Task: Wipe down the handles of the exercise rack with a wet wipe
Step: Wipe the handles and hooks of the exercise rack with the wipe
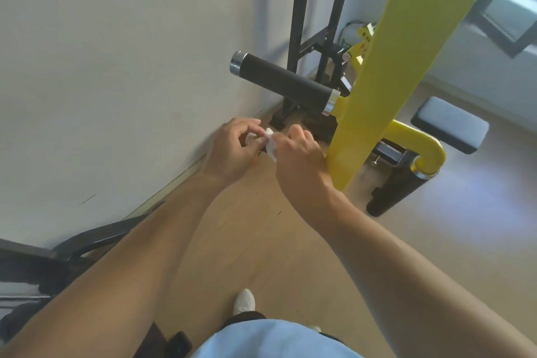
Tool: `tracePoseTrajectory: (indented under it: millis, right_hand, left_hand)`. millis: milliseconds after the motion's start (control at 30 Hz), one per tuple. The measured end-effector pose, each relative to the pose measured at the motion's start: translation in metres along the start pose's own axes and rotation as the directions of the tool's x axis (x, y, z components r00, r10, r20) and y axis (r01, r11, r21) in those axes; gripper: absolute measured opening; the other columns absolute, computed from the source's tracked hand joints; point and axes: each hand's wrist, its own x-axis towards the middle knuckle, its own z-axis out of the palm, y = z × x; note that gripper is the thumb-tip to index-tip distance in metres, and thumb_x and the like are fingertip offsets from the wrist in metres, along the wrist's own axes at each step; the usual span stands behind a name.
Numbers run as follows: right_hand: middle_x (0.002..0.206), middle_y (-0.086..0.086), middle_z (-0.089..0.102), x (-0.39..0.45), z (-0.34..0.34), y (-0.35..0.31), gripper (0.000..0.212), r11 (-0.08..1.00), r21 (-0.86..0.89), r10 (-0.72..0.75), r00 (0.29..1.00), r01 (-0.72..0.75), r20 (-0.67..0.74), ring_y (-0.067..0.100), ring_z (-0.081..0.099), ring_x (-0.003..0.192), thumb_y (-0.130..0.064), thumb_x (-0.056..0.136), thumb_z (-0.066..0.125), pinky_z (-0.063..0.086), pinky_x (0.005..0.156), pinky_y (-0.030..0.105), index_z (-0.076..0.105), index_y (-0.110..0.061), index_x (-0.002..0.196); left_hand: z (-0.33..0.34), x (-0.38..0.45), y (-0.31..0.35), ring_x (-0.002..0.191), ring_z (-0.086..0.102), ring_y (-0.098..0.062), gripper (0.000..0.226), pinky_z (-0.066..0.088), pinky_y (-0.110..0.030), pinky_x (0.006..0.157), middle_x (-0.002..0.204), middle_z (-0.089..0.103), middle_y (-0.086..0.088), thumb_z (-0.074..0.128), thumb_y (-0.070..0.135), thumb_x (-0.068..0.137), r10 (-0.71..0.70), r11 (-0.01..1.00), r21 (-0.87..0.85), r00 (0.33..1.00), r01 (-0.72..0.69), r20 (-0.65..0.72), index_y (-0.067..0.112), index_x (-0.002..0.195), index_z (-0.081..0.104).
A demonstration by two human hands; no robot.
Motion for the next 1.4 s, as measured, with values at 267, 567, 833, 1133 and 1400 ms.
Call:
tracePoseTrajectory:
  millis: [267, 567, 833, 1133, 1400]
  right_hand:
    - [0.127, 0.008, 0.064, 0.011, -0.001, 0.007, 0.035, 0.944, -0.323, -0.043, 0.995, 0.070, 0.092, 0.031, 0.055, 0.116, -0.018, 0.098, 0.052, 0.038, 0.094, 0.042, 0.055, -0.012, 0.133]
    - [0.090, 0.006, 0.067, 0.014, -0.014, 0.011, 0.012, 0.656, -0.740, 0.016, 0.977, 0.150, 0.213, 0.029, 0.065, 0.088, -0.018, 0.094, 0.051, 0.043, 0.092, 0.042, 0.056, -0.014, 0.104]
    - [0.139, 0.019, 0.057, 0.032, 0.023, 0.026, 0.052, 0.911, -0.400, -0.081, 0.994, 0.102, 0.068, 0.038, 0.055, 0.127, -0.017, 0.094, 0.055, 0.023, 0.119, 0.053, 0.046, -0.001, 0.142]
    - [0.135, -0.001, 0.062, 0.050, 0.001, 0.014, 0.034, 0.965, -0.260, 0.066, 0.977, -0.012, 0.202, 0.025, 0.044, 0.138, -0.025, 0.105, 0.044, 0.020, 0.119, 0.041, 0.052, -0.016, 0.137]
    - [0.090, 0.011, 0.069, 0.037, 0.000, 0.012, 0.024, 0.706, -0.694, 0.013, 0.976, 0.144, 0.216, 0.033, 0.065, 0.093, -0.016, 0.100, 0.041, 0.037, 0.109, 0.051, 0.061, -0.005, 0.104]
  left_hand:
    - [-0.009, 0.007, -0.017, 0.076, 0.060, 0.015, 0.020, 0.045, -0.002, 0.071, 0.089, 0.069, 0.028, 0.068, 0.017, 0.094, 0.007, 0.962, -0.274, 0.999, 0.007, 0.050, 0.023, 0.112, 0.074]
    - [0.006, 0.028, -0.023, 0.101, 0.066, 0.008, 0.023, 0.049, -0.014, 0.094, 0.110, 0.074, 0.013, 0.066, 0.028, 0.095, -0.105, 0.876, -0.460, 0.989, 0.143, 0.106, 0.024, 0.116, 0.074]
    - [0.012, 0.045, -0.021, 0.097, 0.068, 0.007, 0.024, 0.055, -0.028, 0.096, 0.102, 0.073, 0.021, 0.069, 0.034, 0.092, -0.079, 0.912, -0.396, 0.992, 0.110, 0.094, 0.028, 0.114, 0.075]
    - [0.010, 0.047, -0.025, 0.113, 0.065, -0.001, 0.022, 0.052, -0.034, 0.103, 0.105, 0.075, 0.018, 0.071, 0.037, 0.089, -0.068, 0.902, -0.413, 0.987, 0.123, 0.145, 0.032, 0.109, 0.076]
    - [0.014, 0.052, -0.032, 0.118, 0.063, -0.004, 0.019, 0.051, -0.037, 0.104, 0.111, 0.074, 0.016, 0.071, 0.046, 0.086, -0.056, 0.913, -0.393, 0.987, 0.111, 0.150, 0.045, 0.105, 0.073]
